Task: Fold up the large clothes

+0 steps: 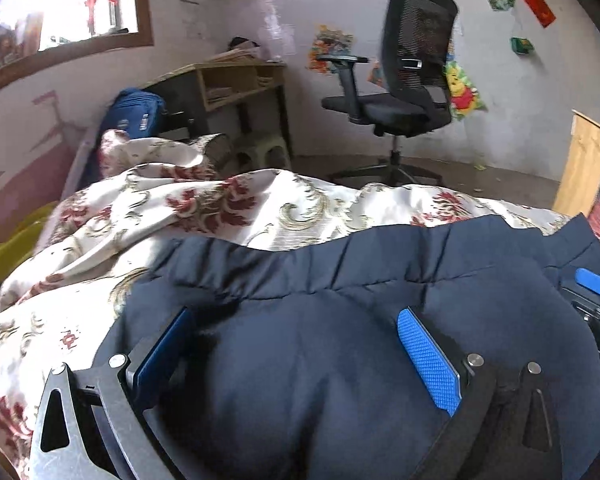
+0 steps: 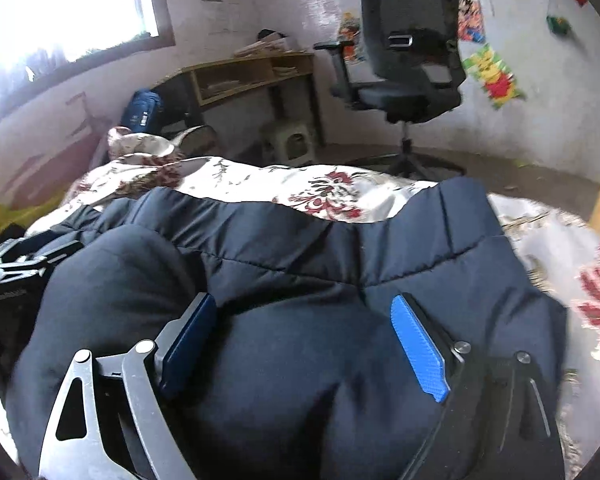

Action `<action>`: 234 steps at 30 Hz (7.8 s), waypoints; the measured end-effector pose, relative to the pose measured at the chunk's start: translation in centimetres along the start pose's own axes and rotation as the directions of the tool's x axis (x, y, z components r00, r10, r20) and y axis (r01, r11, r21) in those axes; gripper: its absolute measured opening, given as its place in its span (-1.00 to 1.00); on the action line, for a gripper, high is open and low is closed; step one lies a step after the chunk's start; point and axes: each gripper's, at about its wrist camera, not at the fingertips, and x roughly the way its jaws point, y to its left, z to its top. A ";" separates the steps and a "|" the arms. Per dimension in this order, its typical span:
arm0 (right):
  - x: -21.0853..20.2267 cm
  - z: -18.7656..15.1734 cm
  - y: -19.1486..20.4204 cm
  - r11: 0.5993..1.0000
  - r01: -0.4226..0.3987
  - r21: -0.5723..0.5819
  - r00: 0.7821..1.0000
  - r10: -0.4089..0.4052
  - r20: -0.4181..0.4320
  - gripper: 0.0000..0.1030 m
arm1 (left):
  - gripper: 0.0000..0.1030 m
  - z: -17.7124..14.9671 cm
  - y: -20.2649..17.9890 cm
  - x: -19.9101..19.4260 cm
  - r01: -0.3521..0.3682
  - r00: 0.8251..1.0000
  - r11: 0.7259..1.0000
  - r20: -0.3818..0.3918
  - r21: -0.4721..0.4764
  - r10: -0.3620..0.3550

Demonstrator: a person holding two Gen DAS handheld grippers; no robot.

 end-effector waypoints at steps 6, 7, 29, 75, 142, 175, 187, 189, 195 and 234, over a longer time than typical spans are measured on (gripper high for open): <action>-2.3 0.1 -1.1 0.998 0.056 0.012 0.998 -0.056 0.003 0.70 | 0.99 -0.1 1.4 -2.1 -0.038 0.999 0.999 0.008 -0.008 0.038; -2.6 0.0 -1.4 0.998 0.063 0.009 0.998 -0.063 -0.001 0.70 | 0.99 -0.3 2.0 -2.4 -0.040 0.999 0.999 0.004 -0.016 0.041; -4.9 -2.8 -11.9 0.982 0.082 0.168 0.995 -0.072 -0.066 0.70 | 0.99 -4.3 16.8 1.3 0.155 0.953 0.961 -0.220 -0.228 -0.206; -2.1 -6.6 -13.0 0.915 -0.128 0.382 0.966 0.203 -0.161 -0.02 | -0.20 -3.2 10.5 4.8 0.363 0.801 0.873 -0.370 -0.325 -0.471; -26.9 -2.2 -20.5 0.920 0.249 0.303 0.928 -0.317 0.197 0.84 | 0.95 6.0 -13.0 -9.5 0.328 0.945 0.942 0.027 -0.069 -0.327; -38.5 -3.3 -8.0 0.941 0.282 0.188 0.860 -0.335 0.385 0.89 | 1.00 2.8 -9.1 -24.3 0.295 0.899 0.954 0.324 0.051 -0.295; -43.3 -5.5 -2.8 0.948 0.274 0.162 0.855 -0.317 0.410 0.90 | 1.00 -0.6 -5.9 -29.5 0.285 0.895 0.957 0.344 0.048 -0.284; -44.3 -6.2 -1.7 0.950 0.272 0.152 0.852 -0.312 0.422 0.90 | 1.00 -1.1 -5.5 -30.4 0.284 0.894 0.958 0.349 0.046 -0.282; -46.5 -8.0 0.3 0.955 0.262 0.138 0.853 -0.296 0.430 0.90 | 1.00 -2.9 -4.0 -32.8 0.295 0.889 0.955 0.357 0.029 -0.285; -42.6 -19.9 5.7 0.932 0.334 0.138 0.882 -0.361 0.302 0.95 | 1.00 -15.3 -1.7 -30.7 0.280 0.918 0.956 0.269 0.085 -0.293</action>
